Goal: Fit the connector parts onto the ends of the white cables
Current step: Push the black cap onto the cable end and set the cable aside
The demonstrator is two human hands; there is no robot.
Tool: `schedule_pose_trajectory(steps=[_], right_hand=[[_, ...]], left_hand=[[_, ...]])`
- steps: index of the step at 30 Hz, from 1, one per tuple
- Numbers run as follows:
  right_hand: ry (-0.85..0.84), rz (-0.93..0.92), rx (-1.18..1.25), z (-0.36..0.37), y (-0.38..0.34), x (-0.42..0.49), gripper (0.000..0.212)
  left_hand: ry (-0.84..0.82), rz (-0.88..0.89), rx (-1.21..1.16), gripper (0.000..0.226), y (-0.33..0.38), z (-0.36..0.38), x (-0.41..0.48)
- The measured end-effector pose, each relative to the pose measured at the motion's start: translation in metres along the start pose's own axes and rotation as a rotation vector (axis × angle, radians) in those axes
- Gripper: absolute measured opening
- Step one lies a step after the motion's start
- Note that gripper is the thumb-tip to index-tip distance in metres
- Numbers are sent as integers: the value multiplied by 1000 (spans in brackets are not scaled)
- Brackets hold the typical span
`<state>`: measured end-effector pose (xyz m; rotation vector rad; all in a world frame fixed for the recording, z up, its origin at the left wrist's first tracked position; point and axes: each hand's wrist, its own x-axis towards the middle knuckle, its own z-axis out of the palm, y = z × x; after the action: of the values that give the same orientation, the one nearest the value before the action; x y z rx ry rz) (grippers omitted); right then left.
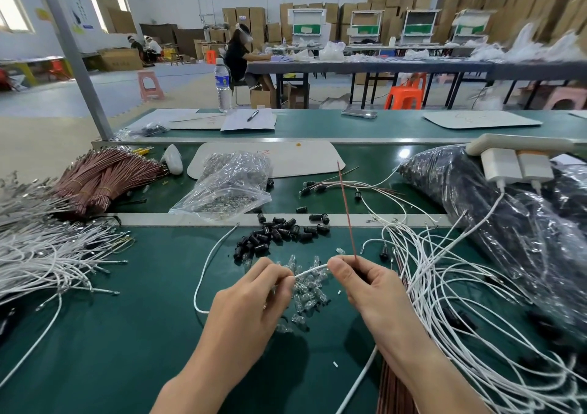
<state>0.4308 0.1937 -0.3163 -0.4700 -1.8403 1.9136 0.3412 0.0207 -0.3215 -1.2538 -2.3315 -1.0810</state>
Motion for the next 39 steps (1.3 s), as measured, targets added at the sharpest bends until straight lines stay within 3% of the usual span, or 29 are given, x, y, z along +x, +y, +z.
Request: schedule_pose_trajectory(steps=[3,8,11,16,24,39], right_hand=[[12,57,99,3,0,1,24],[3,276,508,-2,-6,6,32],[30,289,621,-4,-9,7,33],[-59,241,646,-2,-7,6,28],[-8,286,771,-4,-11,6,27],[-7,332,710,0,-12,3,23]], left_hand=[[1,-11,-20,15,-1,2,-1],[3,-23,-56,15,-3,3,0],[-4,-1,-70,19,-2,4,0],[41,22,-124,14,0,1,1],[-41,73,-192,11,2,1,-1],[-84,104,-134,11,9,-1,-1]])
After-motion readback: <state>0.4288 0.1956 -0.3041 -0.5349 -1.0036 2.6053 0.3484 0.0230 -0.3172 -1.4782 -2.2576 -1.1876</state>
